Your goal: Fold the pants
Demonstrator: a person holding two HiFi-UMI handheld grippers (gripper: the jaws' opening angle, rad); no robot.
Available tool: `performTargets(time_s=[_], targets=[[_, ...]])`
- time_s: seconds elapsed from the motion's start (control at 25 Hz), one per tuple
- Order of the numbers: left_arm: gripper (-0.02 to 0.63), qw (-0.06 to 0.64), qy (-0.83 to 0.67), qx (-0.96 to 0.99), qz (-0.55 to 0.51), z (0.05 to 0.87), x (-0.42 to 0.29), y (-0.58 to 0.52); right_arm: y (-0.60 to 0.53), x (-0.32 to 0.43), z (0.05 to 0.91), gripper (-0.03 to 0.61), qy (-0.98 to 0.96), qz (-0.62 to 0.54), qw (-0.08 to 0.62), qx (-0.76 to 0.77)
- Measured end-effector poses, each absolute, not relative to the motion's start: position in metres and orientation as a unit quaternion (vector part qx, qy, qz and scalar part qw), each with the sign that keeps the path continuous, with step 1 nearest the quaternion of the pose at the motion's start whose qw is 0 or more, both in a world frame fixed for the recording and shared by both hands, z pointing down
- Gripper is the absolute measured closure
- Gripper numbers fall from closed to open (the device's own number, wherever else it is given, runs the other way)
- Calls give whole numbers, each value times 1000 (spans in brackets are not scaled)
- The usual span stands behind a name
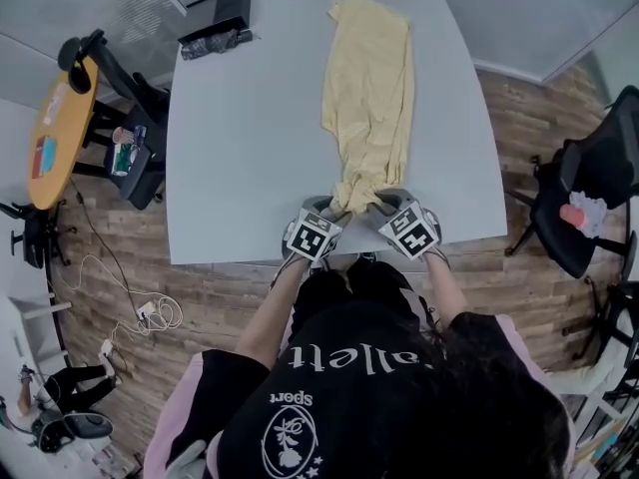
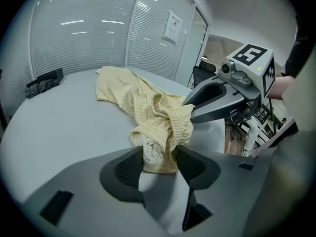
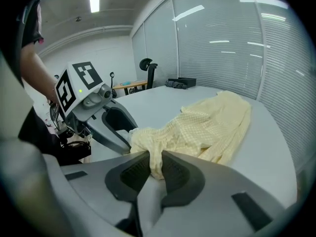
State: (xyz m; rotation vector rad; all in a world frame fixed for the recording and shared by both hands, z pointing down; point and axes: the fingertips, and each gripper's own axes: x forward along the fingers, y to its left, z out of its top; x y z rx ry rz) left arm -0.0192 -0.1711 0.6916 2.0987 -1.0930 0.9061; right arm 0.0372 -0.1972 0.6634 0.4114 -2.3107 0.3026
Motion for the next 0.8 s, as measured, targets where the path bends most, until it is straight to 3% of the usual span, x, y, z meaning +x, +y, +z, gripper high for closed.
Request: performTargets(time_s=[0.08, 0.16, 0.48, 0.8], targets=[[459, 275, -395, 803, 350, 689, -14, -170, -196, 36, 658, 512, -905, 130, 368, 172], [499, 249, -381, 813, 362, 682, -10, -168, -196, 37, 653, 515, -904, 134, 362, 184], [518, 188, -386, 851, 303, 615, -20, -166, -196, 41, 608, 518, -914, 165, 283, 240], [526, 78, -348, 887, 295, 541, -20, -160, -186, 40, 553, 525, -921, 157, 229, 274]])
